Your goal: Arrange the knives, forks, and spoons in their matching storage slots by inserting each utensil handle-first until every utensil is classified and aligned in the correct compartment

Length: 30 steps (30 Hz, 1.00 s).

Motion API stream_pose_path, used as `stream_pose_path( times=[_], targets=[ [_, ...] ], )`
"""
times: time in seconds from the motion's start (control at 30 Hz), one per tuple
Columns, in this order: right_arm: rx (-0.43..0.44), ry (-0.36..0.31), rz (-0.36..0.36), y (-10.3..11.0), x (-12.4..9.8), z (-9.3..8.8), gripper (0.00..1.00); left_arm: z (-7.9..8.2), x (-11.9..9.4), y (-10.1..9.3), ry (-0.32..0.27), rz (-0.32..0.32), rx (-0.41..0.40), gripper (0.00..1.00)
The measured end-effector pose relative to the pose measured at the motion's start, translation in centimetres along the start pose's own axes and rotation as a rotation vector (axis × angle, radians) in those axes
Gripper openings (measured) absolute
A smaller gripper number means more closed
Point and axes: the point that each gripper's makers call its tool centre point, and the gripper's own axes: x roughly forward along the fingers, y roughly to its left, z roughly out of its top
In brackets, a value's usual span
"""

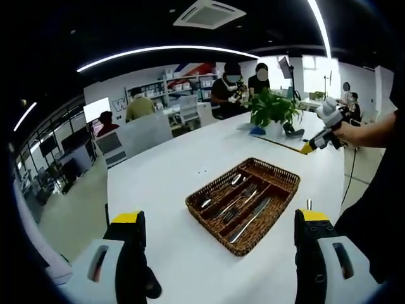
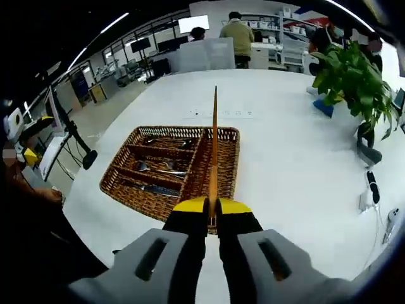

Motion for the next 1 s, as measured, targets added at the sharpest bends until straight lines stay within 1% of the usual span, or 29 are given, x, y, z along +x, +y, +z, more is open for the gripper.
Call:
stream_pose_path(
  times=[0.3,0.43,0.53,0.7,0.83,0.9,0.93,0.97,1.0],
  targets=[
    [0.036,-0.012,0.007,0.5,0.2,0.5,0.03,0.0,0.1,0.2,-0.006,0.007,-0.002,0.99],
    [0.034,-0.012,-0.001,0.4,0.2,0.9,0.03,-0.1,0.0,0.3,-0.003,0.010,0.003,0.99],
    [0.054,-0.013,-0.007,0.2,0.4,1.3,0.03,-0.1,0.0,0.3,-0.005,0.013,-0.001,0.99],
    [0.075,0.015,-0.013,-0.2,0.7,1.6,0.03,-0.2,-0.1,0.4,-0.006,0.014,-0.002,0.99],
    [0.070,0.044,-0.022,-0.7,0.6,1.9,0.03,-0.2,-0.1,0.5,-0.006,0.015,-0.002,0.99],
    [0.082,0.064,-0.016,-1.3,0.7,2.5,0.03,-0.3,0.0,0.5,-0.005,0.016,-0.002,0.99],
    [0.091,0.086,-0.021,-1.7,0.8,2.9,0.03,-0.4,0.0,0.5,-0.004,0.015,-0.003,0.99],
    [0.086,0.090,-0.027,-2.0,0.9,3.3,0.03,-0.5,0.1,0.5,-0.004,0.014,-0.005,0.99],
    [0.088,0.108,-0.028,-2.3,0.9,3.8,0.03,-0.5,0.2,0.5,-0.003,0.012,-0.005,0.99]
  ],
)
